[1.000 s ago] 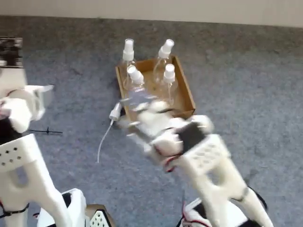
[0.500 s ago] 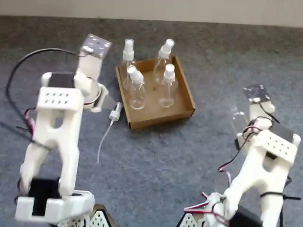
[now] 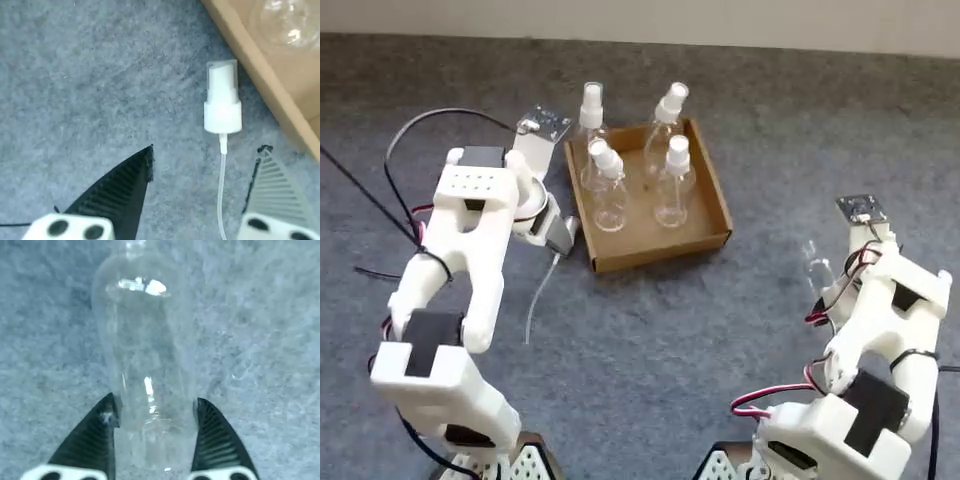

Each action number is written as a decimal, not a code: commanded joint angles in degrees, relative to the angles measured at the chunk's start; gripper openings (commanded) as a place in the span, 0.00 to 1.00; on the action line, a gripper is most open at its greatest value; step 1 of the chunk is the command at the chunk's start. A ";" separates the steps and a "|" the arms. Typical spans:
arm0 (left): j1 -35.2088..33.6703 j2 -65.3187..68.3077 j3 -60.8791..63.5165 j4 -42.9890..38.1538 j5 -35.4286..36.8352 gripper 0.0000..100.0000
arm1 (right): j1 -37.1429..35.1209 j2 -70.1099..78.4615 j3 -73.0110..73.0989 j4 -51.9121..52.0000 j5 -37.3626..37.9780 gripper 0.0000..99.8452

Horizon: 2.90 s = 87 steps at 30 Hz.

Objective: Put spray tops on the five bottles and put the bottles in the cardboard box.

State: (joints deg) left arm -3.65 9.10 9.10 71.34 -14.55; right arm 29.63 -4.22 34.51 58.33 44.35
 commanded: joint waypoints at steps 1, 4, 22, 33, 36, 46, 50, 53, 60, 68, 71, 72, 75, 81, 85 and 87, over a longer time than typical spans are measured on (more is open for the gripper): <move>0.92 1.27 -3.03 -4.92 -0.09 0.29 | -0.40 0.31 -2.15 -1.01 0.44 0.01; 1.10 2.07 -2.95 -7.65 -0.09 0.29 | -0.31 0.13 -2.15 -0.66 0.44 0.01; 5.32 2.33 -0.13 -13.01 -0.09 0.29 | -0.31 -0.04 -1.71 -0.57 0.26 0.01; 5.85 2.42 5.49 -17.93 -0.09 0.24 | -0.22 -0.04 -1.71 -0.57 -1.76 0.01; 5.76 2.42 6.46 -17.93 -0.26 0.24 | -0.22 -0.04 -1.71 -0.57 -1.67 0.01; 2.07 2.42 10.86 -20.84 -0.35 0.24 | -0.22 -0.04 -1.63 -0.57 -1.76 0.01; 1.63 2.33 12.70 -22.07 -0.53 0.22 | -0.22 -0.04 -1.63 -0.48 -1.85 0.01; 0.84 2.24 12.88 -21.63 -0.53 0.16 | 0.13 -0.04 -1.63 -0.48 -1.67 0.01; -3.47 1.63 11.82 -16.79 -0.53 0.14 | 0.22 0.04 -1.54 -0.48 -1.58 0.01; -9.45 1.63 9.27 4.31 -6.59 0.14 | 0.22 0.31 -1.54 -0.48 -1.58 0.01; -9.54 1.36 9.19 7.65 -7.03 0.16 | 0.22 0.40 -1.45 -0.40 -1.85 0.01; -9.54 0.75 9.19 8.09 -7.03 0.18 | 0.22 0.40 -1.36 -0.04 -1.85 0.01; -9.54 -4.09 9.71 8.26 -6.77 0.24 | -0.13 0.40 -0.92 1.19 -1.67 0.01; -9.19 -15.52 9.10 7.91 -6.59 0.24 | -0.22 0.40 -0.92 1.19 -1.58 0.01; -9.36 -14.37 9.19 5.98 -6.51 0.24 | -0.22 0.40 -0.92 1.19 -1.58 0.01; -9.36 -11.21 9.36 1.67 -4.48 0.24 | -0.31 0.40 -0.92 1.19 -1.58 0.03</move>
State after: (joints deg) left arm -12.62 -3.74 20.35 78.81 -21.05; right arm 29.63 -4.04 34.33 58.68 43.12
